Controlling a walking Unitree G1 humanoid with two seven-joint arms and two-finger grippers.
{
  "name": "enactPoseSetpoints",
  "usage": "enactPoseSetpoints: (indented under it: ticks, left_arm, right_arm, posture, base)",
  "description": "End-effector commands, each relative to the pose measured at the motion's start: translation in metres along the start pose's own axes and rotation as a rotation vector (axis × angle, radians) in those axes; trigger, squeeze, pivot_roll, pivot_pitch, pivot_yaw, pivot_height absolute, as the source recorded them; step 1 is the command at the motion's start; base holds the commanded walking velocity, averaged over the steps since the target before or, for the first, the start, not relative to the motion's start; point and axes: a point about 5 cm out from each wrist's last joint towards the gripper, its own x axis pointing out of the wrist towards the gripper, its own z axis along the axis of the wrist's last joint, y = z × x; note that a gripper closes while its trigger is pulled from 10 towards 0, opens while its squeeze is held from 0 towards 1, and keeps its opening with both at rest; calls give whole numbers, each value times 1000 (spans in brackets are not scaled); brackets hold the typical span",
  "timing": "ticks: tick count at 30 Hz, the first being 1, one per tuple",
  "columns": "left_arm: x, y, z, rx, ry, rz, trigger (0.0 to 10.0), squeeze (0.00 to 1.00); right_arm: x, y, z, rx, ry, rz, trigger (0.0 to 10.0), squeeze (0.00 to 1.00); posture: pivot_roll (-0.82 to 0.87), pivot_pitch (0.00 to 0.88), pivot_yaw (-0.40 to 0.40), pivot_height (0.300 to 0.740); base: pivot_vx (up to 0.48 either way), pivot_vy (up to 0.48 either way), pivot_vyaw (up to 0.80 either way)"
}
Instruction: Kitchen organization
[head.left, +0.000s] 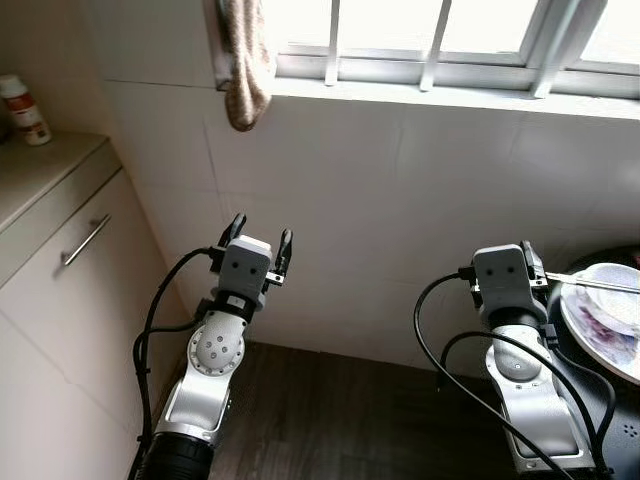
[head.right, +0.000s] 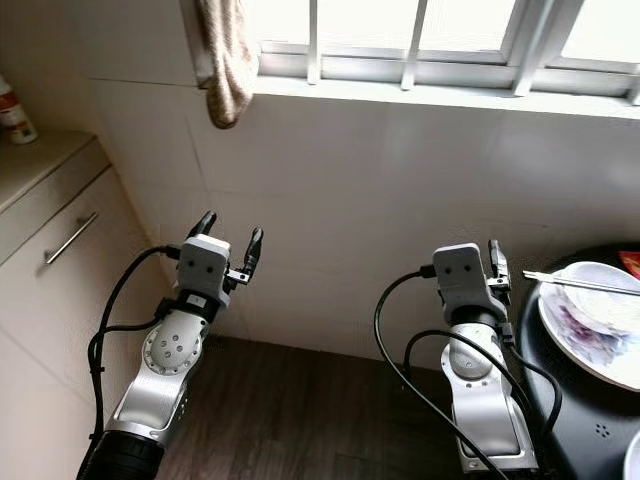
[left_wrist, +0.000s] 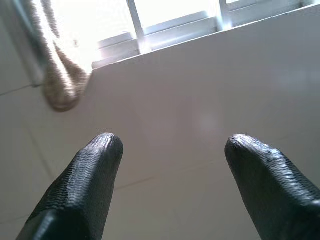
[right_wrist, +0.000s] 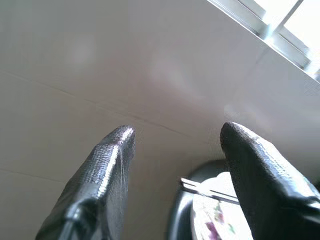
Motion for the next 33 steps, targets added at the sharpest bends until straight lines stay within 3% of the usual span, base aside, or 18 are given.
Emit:
enactPoseSetpoints:
  ticks: [1,33]
  left_arm:
    - [1,-2,3,2,-11,-14,10000,0]
    - [1,-3,6,8,-36,-13,10000,0]
  right_arm:
    - [2,1,0,6,10,1,10000,0]
    - [2,-3,-2,-15,37,-48,10000,0]
  posture:
    - [27,0,-41,740]
    - [23,0,-46,740]
  base:
    - [0,0,-800]
    - [0,0,-800]
